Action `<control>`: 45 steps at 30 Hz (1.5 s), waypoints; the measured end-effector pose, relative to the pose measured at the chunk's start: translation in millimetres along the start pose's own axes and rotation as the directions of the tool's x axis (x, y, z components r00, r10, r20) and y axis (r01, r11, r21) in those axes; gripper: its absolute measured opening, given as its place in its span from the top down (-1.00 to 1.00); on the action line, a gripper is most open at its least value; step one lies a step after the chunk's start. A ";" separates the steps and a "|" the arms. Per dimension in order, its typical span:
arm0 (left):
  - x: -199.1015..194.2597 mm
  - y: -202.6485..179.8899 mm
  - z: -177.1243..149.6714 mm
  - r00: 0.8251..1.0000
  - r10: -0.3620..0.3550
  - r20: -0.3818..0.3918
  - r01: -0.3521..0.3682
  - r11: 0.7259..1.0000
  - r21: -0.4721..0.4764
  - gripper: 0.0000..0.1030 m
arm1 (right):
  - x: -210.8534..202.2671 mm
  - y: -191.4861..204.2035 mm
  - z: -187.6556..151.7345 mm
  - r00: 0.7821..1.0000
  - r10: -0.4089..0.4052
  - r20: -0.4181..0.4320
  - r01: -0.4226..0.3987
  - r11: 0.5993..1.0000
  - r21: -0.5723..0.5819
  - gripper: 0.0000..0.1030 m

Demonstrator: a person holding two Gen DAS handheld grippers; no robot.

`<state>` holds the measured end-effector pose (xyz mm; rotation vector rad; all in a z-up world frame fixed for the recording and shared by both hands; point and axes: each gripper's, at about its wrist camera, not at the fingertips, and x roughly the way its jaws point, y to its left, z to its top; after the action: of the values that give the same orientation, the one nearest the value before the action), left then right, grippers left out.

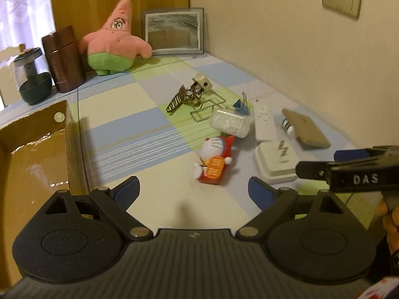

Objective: Organize rigid objects
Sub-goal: 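Grasp the red Doraemon figure with the left gripper while the right gripper grasps the white plug adapter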

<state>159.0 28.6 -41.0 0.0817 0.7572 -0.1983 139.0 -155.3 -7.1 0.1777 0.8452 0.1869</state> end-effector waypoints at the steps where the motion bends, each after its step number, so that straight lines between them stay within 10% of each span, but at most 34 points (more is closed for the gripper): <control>1: 4.0 3.3 0.8 1.000 -0.003 -0.003 0.003 1.000 0.011 -0.77 | 6.5 2.5 0.1 1.000 0.001 -0.005 -0.001 1.000 -0.003 -0.73; 27: 43.6 13.9 4.1 0.996 -0.087 -0.036 0.089 0.995 0.043 -0.70 | 49.2 28.5 0.3 0.995 -0.091 0.039 0.095 0.987 -0.133 -0.21; 45: 92.3 -27.6 19.6 0.997 -0.076 -0.018 0.078 0.972 0.222 0.19 | 37.1 16.3 9.1 0.992 -0.108 0.065 0.114 0.989 -0.091 -0.21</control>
<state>232.0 -15.0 -90.4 0.2659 0.7462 -0.3571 168.5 -131.6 -24.3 0.0474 0.7823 0.1163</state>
